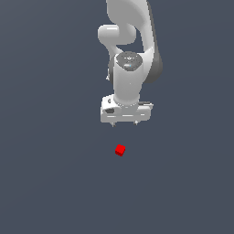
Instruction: Pick up the red cube and move it to a goal position.
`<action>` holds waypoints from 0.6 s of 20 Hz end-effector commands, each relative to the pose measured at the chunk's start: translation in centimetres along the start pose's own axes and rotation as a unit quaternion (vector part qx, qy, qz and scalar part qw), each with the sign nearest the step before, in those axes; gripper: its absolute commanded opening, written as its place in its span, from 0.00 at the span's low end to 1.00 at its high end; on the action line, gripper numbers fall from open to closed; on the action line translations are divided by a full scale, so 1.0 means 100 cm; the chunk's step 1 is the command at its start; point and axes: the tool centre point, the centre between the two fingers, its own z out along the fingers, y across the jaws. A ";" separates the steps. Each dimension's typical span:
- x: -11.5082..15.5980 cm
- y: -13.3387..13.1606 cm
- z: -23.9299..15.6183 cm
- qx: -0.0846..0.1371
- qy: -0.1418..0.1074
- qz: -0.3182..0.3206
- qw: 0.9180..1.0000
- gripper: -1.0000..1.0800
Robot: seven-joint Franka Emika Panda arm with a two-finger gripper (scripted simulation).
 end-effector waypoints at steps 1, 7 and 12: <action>0.000 0.000 0.000 0.000 0.000 0.000 1.000 0.96; 0.003 0.000 0.007 0.000 0.000 0.012 1.000 0.96; 0.009 0.001 0.025 -0.001 0.000 0.043 0.999 0.96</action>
